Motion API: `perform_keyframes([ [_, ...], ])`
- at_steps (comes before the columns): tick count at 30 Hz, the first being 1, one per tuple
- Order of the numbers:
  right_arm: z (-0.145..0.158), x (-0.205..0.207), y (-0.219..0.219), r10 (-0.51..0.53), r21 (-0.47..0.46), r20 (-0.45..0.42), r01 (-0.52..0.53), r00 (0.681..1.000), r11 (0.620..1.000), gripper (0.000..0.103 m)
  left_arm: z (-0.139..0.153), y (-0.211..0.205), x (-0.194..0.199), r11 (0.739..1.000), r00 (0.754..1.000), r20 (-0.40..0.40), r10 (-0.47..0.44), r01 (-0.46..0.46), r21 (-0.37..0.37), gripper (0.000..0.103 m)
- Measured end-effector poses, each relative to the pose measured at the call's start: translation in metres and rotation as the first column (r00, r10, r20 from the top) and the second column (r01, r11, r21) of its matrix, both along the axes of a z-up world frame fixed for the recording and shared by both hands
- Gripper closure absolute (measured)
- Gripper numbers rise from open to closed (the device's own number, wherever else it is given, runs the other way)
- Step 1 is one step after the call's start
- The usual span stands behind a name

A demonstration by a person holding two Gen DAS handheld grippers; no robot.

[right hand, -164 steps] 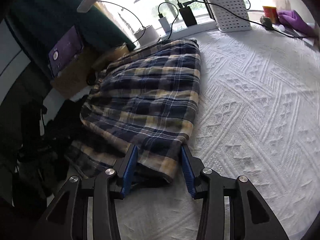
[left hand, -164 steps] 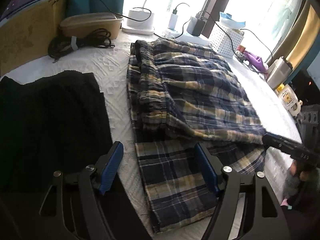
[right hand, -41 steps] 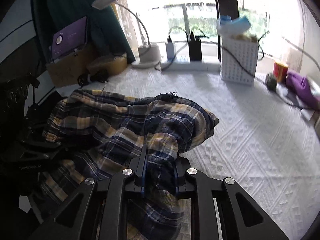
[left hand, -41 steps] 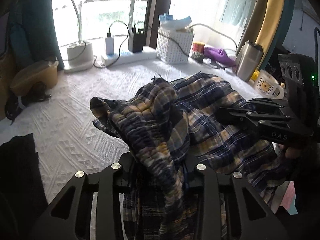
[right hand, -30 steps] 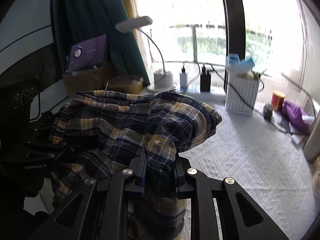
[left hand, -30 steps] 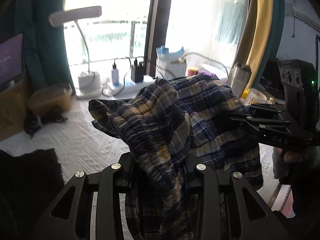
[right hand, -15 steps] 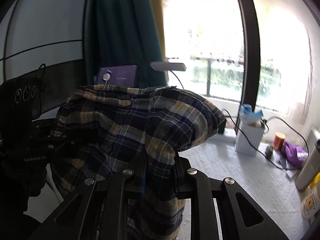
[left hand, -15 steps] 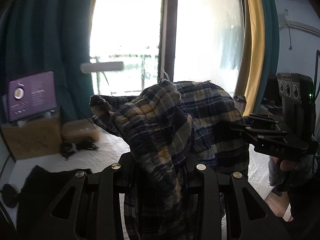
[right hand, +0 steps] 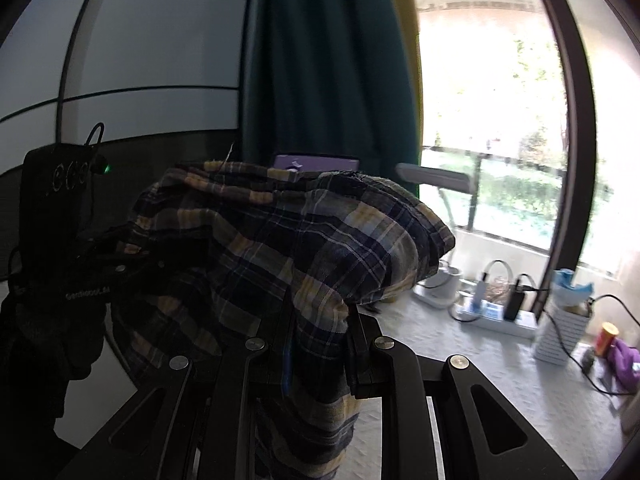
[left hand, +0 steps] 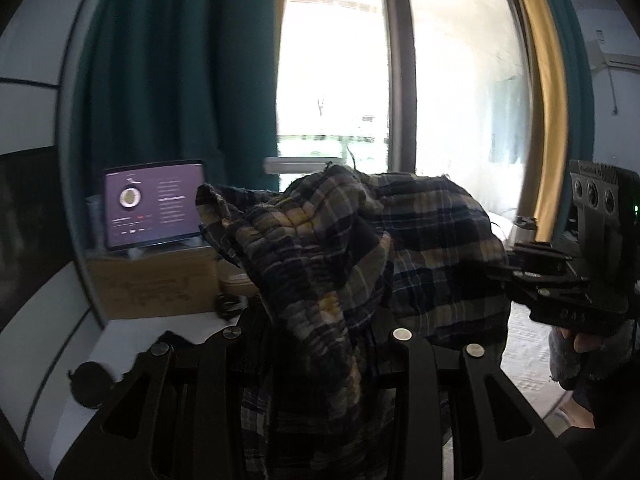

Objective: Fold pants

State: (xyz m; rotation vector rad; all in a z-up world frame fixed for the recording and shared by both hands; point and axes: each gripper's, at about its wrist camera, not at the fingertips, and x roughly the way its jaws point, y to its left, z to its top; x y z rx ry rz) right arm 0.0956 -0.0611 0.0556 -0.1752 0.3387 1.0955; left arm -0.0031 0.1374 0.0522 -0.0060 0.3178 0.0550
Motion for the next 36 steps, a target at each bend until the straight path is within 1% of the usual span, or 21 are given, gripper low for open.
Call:
perform_keyframes([
  [4,-0.010,0.001,0.025,0.030,-0.020,-0.024,-0.030,0.999,0.999,0.083,-0.006,0.019,0.000,0.999,0.999,-0.012,0.035,-0.035,0.001,0.070],
  [9,-0.028,0.012,0.051,0.036,-0.043,-0.058,-0.038,0.998,0.998,0.083,-0.020,0.042,0.011,0.998,0.996,-0.069,0.059,-0.060,-0.019,0.070],
  [13,-0.050,0.035,0.068,0.015,-0.064,-0.105,-0.022,0.994,0.998,0.083,-0.034,0.052,0.028,0.998,0.992,-0.117,0.054,-0.057,-0.022,0.070],
  [22,-0.094,0.086,0.098,-0.013,-0.100,-0.204,-0.008,0.979,0.995,0.083,-0.066,0.075,0.075,0.997,0.974,-0.217,0.062,-0.070,-0.029,0.070],
  [25,-0.106,0.103,0.107,-0.016,-0.118,-0.230,-0.011,0.973,0.993,0.083,-0.079,0.082,0.090,0.995,0.966,-0.249,0.073,-0.086,-0.043,0.070],
  [30,-0.133,0.131,0.122,-0.031,-0.155,-0.282,-0.014,0.959,0.988,0.083,-0.105,0.096,0.113,0.989,0.944,-0.320,0.084,-0.118,-0.089,0.070],
  [34,-0.159,0.150,0.132,-0.082,-0.213,-0.320,0.013,0.944,0.977,0.083,-0.128,0.103,0.129,0.985,0.913,-0.389,0.119,-0.157,-0.066,0.069],
  [36,-0.169,0.158,0.135,-0.116,-0.249,-0.332,0.032,0.936,0.968,0.083,-0.136,0.110,0.134,0.982,0.899,-0.415,0.137,-0.178,-0.061,0.066],
])
